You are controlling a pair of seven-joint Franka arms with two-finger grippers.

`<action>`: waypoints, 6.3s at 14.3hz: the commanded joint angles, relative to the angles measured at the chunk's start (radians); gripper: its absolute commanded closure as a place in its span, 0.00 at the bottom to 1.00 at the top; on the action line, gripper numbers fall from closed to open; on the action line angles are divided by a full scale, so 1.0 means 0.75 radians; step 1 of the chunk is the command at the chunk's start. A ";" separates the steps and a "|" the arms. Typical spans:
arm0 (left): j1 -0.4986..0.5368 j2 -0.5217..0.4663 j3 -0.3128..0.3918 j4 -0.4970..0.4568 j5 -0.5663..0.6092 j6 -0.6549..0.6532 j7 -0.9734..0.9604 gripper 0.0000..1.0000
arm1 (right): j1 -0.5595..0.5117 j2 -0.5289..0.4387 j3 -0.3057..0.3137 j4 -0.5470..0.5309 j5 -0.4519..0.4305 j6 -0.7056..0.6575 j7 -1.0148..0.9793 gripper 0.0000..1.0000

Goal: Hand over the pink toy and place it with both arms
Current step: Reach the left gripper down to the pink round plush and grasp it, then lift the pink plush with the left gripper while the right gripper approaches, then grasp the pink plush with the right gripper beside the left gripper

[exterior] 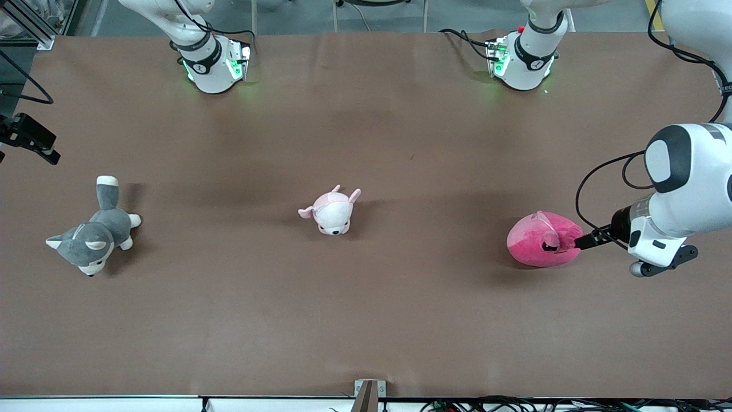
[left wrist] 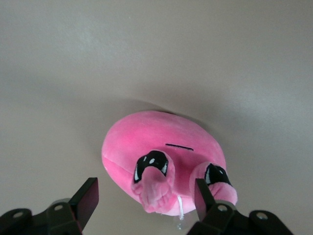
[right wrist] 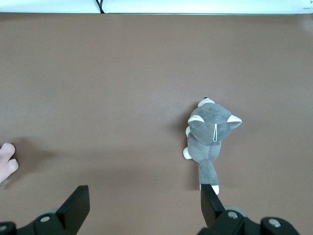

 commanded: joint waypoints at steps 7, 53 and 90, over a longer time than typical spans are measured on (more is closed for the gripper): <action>0.008 0.033 -0.003 -0.032 -0.094 0.008 -0.015 0.33 | 0.001 -0.016 0.001 -0.005 0.014 -0.062 0.010 0.00; -0.703 0.155 -0.512 0.522 -0.712 0.546 -0.996 1.00 | 0.420 0.192 0.011 0.050 0.942 -0.103 0.606 0.31; -0.742 0.145 -0.508 0.512 -0.689 0.538 -0.996 0.16 | 0.428 0.231 0.003 0.054 0.838 -0.107 0.489 1.00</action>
